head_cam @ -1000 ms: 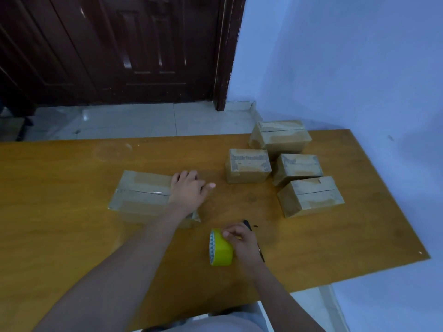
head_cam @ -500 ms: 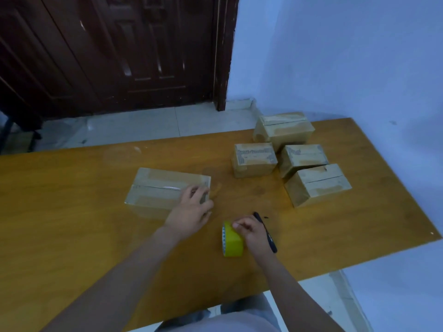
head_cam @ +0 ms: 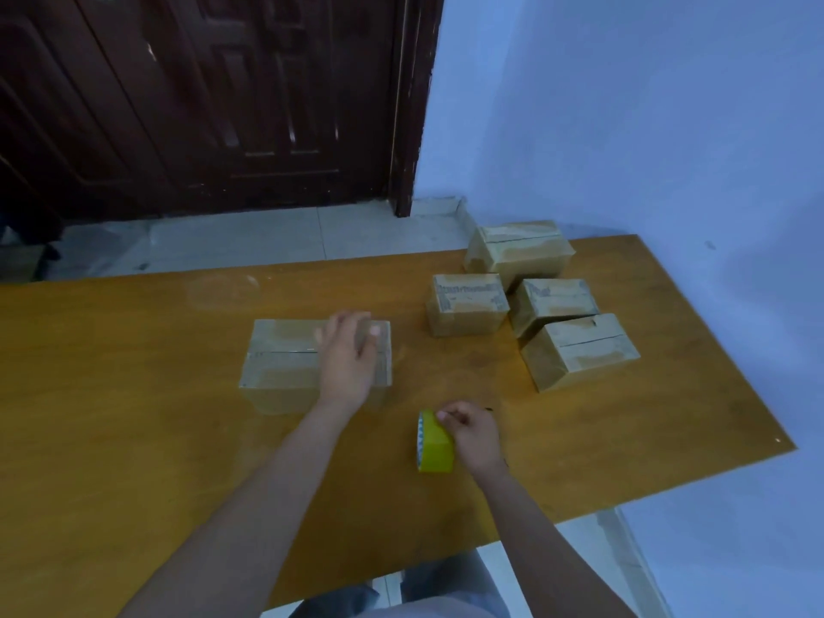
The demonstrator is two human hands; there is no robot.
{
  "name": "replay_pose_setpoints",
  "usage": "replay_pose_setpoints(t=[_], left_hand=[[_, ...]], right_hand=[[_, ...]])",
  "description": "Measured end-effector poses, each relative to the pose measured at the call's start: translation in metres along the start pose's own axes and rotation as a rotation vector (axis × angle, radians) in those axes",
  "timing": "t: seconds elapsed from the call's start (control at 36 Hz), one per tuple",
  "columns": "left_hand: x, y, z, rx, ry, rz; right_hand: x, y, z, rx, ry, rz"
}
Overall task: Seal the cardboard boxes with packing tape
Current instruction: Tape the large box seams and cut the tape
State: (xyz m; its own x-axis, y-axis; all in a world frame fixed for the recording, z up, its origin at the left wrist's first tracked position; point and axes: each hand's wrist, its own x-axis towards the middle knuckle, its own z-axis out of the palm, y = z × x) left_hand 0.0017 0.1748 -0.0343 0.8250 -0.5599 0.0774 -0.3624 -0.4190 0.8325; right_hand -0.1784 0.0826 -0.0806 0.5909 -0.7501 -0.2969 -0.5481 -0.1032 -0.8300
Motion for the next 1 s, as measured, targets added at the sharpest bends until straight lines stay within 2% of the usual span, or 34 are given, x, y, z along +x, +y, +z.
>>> replay_pose_setpoints(t=[0.06, 0.14, 0.19, 0.25, 0.28, 0.33, 0.44, 0.53, 0.58, 0.69, 0.78, 0.89, 1.0], left_hand=[[0.005, -0.010, -0.025, 0.127, 0.129, -0.058], [0.008, -0.040, -0.063, 0.353, 0.278, -0.266], [0.011, -0.065, -0.080, 0.361, 0.184, -0.488], [0.012, -0.078, -0.087, 0.236, -0.007, -0.624], [0.011, -0.081, -0.087, 0.146, -0.071, -0.636], [0.005, -0.078, -0.084, 0.012, -0.076, -0.611], [0.001, -0.065, -0.069, -0.094, -0.048, -0.607], [-0.001, -0.054, -0.055, -0.086, -0.089, -0.581], [-0.004, -0.048, -0.043, -0.061, -0.122, -0.576], [-0.006, -0.034, -0.018, -0.039, -0.150, -0.576], [-0.009, -0.021, 0.004, -0.048, -0.138, -0.584], [-0.014, 0.005, 0.036, -0.130, -0.112, -0.591], [-0.013, 0.029, 0.067, -0.158, -0.141, -0.634]], right_hand=[[0.003, -0.003, -0.013, -0.102, 0.074, -0.053], [0.007, -0.007, -0.036, -0.314, 0.196, -0.149], [0.010, -0.005, -0.050, -0.463, 0.249, -0.170], [0.014, 0.002, -0.060, -0.546, 0.269, -0.144], [0.017, 0.007, -0.064, -0.578, 0.270, -0.116], [0.022, 0.018, -0.068, -0.596, 0.263, -0.022], [0.026, 0.038, -0.069, -0.383, 0.282, 0.159], [0.032, 0.051, -0.069, -0.464, 0.180, 0.184], [0.035, 0.055, -0.069, -0.546, 0.169, 0.191], [0.034, 0.049, -0.063, -0.799, 0.253, 0.153], [0.031, 0.033, -0.058, -0.626, 0.352, -0.015], [0.030, 0.009, -0.052, -0.371, 0.144, -0.273], [0.035, 0.000, -0.061, -0.399, 0.160, -0.189]])
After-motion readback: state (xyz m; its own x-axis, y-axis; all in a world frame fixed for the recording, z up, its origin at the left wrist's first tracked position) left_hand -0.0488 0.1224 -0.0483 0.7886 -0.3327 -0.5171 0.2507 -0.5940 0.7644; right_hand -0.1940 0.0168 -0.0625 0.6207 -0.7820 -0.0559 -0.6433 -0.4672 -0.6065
